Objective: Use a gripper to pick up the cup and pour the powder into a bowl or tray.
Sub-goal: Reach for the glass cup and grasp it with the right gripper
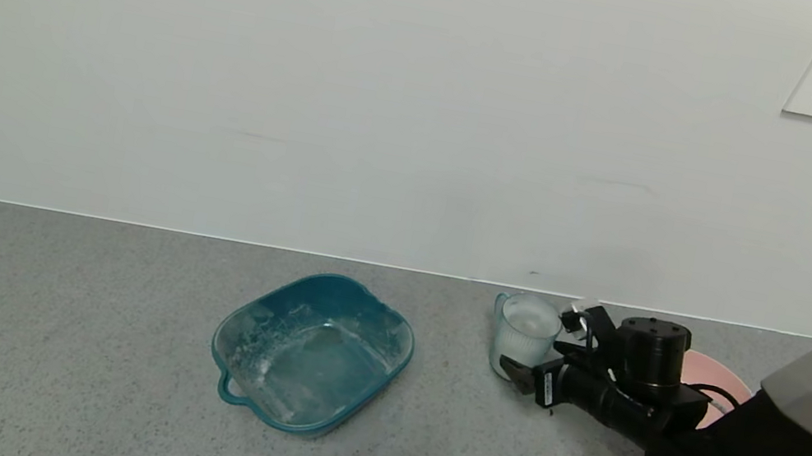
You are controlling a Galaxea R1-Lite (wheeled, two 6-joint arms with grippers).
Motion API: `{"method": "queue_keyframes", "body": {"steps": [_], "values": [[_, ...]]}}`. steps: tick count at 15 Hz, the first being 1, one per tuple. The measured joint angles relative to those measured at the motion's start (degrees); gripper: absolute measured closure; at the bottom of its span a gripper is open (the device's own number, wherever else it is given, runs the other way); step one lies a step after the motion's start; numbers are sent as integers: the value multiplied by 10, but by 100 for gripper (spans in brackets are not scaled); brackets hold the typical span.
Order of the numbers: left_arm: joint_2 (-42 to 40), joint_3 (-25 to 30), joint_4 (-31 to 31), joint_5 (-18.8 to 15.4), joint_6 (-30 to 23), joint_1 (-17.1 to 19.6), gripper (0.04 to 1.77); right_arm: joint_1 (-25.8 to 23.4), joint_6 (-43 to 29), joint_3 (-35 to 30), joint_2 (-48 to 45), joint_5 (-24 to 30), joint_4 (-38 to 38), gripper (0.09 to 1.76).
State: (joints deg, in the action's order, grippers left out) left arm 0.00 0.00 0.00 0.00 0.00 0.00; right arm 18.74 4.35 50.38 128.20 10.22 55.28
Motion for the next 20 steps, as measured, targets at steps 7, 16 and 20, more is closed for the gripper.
{"method": "queue_keyframes", "body": {"steps": [7, 16, 20], "values": [[0, 0, 0, 0, 0, 0, 5, 2, -1, 34, 33, 0, 12, 14], [0, 0, 0, 0, 0, 0, 5, 3, -5, 47, 55, 0, 51, 14], [0, 0, 0, 0, 0, 0, 5, 4, -8, 50, 58, -1, 53, 14]]}}
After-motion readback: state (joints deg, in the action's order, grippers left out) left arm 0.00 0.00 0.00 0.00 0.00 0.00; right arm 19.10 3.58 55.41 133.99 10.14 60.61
